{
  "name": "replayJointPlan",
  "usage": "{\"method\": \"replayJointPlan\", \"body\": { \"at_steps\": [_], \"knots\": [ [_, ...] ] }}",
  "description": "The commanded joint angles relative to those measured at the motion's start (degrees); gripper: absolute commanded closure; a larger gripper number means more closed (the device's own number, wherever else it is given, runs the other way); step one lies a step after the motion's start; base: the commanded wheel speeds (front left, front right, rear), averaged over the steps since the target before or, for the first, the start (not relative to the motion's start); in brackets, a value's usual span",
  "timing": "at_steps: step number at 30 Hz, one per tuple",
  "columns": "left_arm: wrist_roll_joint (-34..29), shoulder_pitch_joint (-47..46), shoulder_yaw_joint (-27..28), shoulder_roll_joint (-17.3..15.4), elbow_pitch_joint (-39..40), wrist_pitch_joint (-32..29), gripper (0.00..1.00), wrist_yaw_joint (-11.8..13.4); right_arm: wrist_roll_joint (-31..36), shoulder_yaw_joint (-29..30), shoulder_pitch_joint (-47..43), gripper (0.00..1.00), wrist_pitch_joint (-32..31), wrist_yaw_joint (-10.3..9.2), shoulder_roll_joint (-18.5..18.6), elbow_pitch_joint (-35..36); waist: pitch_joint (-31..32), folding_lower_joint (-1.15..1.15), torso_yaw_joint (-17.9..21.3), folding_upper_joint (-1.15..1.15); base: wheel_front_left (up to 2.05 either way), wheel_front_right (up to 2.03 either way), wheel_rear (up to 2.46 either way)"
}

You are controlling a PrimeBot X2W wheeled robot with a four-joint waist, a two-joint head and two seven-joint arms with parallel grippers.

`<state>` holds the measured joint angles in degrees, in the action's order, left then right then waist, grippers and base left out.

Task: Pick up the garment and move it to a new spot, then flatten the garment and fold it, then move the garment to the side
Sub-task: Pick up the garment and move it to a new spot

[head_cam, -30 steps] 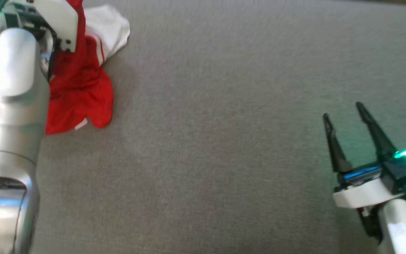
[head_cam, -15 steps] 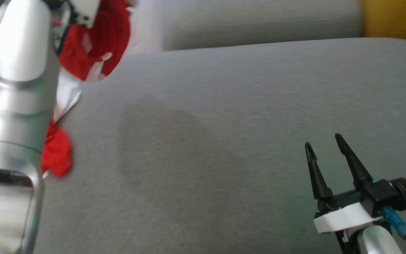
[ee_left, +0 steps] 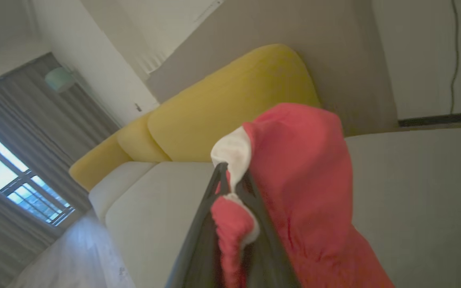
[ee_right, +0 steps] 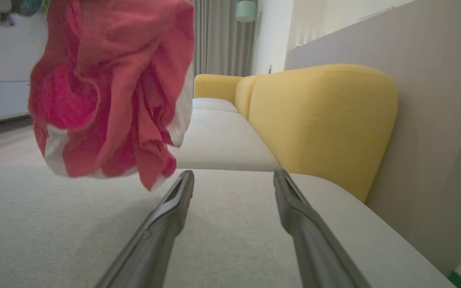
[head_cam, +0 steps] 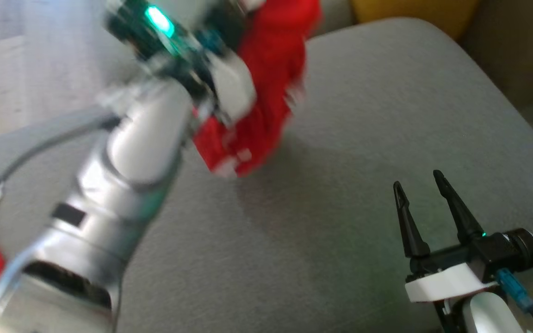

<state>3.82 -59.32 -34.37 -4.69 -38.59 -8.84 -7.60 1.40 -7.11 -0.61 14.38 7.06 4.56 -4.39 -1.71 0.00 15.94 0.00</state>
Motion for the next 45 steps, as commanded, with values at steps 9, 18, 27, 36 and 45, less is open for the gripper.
{"method": "replayJointPlan", "body": {
  "at_steps": [9,18,27,36,45],
  "knots": [
    [1.99,10.34,-8.69,-0.28,1.49,2.53,1.00,0.13,-1.53,-0.94,4.03,0.00,0.62,0.43,-1.15,2.56,-8.23,0.00,8.01,0.00,0.00,0.00,0.00],
    [6.16,22.63,-11.91,1.66,-1.50,10.53,0.00,5.11,-1.51,0.18,3.56,0.00,0.62,0.43,-1.55,2.28,-7.98,0.00,5.29,0.00,0.00,0.00,0.00],
    [14.95,31.31,-12.01,1.79,5.39,18.62,0.00,14.94,-1.03,0.63,0.00,0.00,0.62,0.43,-1.19,1.09,0.18,0.00,-3.69,0.00,0.00,0.00,0.00],
    [20.45,41.86,-2.72,0.23,13.56,23.74,0.00,22.47,-2.56,2.53,-3.75,0.00,0.62,0.43,-1.41,0.50,5.13,0.00,-12.38,0.00,0.00,0.00,0.00],
    [11.94,60.87,11.62,-0.70,32.31,23.82,0.00,25.17,-4.56,4.25,-7.83,0.00,0.62,0.43,-1.64,-0.35,8.78,0.00,-15.31,0.00,0.00,0.00,0.00]
  ]
}}
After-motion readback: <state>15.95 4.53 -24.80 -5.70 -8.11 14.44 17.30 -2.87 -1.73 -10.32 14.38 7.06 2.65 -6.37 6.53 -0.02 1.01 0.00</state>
